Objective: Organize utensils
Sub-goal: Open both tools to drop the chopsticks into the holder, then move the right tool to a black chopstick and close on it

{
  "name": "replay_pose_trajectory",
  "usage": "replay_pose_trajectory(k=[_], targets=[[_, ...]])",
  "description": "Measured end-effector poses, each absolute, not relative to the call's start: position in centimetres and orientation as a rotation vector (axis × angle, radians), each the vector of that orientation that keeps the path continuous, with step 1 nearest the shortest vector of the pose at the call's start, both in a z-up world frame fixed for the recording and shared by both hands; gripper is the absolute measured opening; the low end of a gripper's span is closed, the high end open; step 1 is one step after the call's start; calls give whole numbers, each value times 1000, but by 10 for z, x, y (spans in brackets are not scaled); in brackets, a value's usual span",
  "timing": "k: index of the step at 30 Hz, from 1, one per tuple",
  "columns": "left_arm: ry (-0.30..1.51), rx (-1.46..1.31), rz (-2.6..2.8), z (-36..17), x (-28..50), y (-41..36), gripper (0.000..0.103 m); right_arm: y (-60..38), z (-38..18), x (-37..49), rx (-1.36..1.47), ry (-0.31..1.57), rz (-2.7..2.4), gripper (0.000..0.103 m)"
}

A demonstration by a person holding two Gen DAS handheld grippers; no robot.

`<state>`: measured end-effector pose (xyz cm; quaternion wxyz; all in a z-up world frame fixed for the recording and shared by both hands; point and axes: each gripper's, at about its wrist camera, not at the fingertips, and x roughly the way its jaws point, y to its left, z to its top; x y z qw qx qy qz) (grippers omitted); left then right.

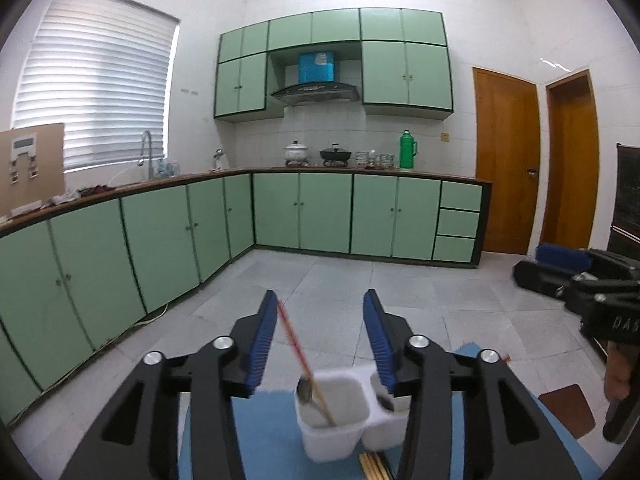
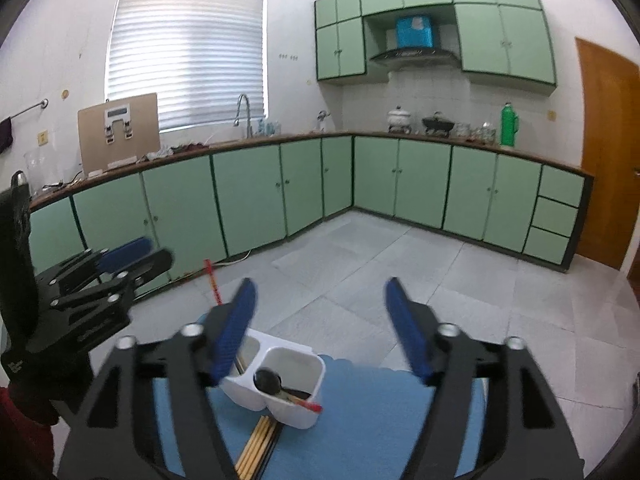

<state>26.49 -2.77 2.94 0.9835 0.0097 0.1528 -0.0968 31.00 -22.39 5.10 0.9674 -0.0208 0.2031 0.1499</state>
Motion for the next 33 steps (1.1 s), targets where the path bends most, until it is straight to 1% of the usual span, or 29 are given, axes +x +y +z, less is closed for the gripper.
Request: replay_pose_trajectory(k=[2, 3, 4, 7, 9, 18, 21, 26, 30, 33], targets=[[317, 14, -184, 23, 248, -24, 56, -229, 47, 297, -50, 401, 289, 78], [328, 12, -177, 17, 238, -23, 58, -232, 43, 288, -51, 395, 277, 84], [340, 12, -175, 11, 230, -22, 60, -235, 38, 279, -49, 391, 268, 88], [396, 10, -169, -14, 206, -20, 65, -240, 16, 254, -48, 416, 251, 91], [457, 7, -166, -37, 193, -21, 65, -242, -3, 241, -31, 458, 248, 92], [706, 21, -125, -132, 164, -23, 68, -230, -104, 194, -10, 677, 228, 92], [770, -2, -115, -153, 157, -19, 68, -223, -129, 181, 2, 729, 233, 92], [826, 6, -115, -174, 143, -20, 68, -207, -156, 164, -6, 808, 260, 92], [845, 15, -115, -181, 137, -22, 68, -200, -166, 153, -16, 837, 274, 91], [841, 16, -107, -179, 136, -23, 69, -194, -171, 147, -28, 851, 273, 82]])
